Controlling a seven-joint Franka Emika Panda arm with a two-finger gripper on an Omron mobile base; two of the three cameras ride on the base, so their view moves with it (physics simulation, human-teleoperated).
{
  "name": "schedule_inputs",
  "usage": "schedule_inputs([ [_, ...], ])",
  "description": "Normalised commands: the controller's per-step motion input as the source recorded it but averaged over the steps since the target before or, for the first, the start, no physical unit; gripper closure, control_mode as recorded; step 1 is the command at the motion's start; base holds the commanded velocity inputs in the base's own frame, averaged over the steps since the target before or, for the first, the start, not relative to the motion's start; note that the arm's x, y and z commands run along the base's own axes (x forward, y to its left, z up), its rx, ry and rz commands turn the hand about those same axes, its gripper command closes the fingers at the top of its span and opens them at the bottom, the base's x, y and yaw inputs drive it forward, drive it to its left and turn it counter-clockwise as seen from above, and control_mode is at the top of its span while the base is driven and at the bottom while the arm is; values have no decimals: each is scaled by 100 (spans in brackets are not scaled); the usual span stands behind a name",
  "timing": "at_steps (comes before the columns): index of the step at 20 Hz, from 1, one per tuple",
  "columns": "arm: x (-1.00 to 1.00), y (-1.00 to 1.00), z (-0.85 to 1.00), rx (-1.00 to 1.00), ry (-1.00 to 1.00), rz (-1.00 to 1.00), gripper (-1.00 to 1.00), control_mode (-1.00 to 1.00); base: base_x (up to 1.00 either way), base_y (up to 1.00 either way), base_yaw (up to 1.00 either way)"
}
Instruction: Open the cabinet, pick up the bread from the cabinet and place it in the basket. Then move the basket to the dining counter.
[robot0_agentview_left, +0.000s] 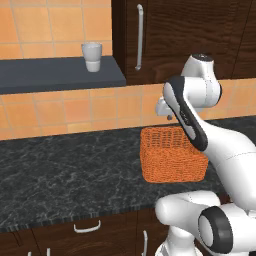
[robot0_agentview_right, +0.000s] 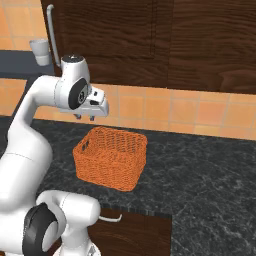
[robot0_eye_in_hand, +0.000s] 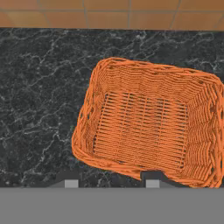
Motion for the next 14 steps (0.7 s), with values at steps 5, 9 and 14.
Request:
schedule_inputs([
  [5, -52, 1, -7, 0, -5, 2, -100, -100, 0, 0, 0],
  [9, -78, 31, -3, 0, -34, 2, -100, -100, 0, 0, 0],
  [14, -35, 52, 43, 0, -24, 0, -100, -100, 0, 0, 0],
])
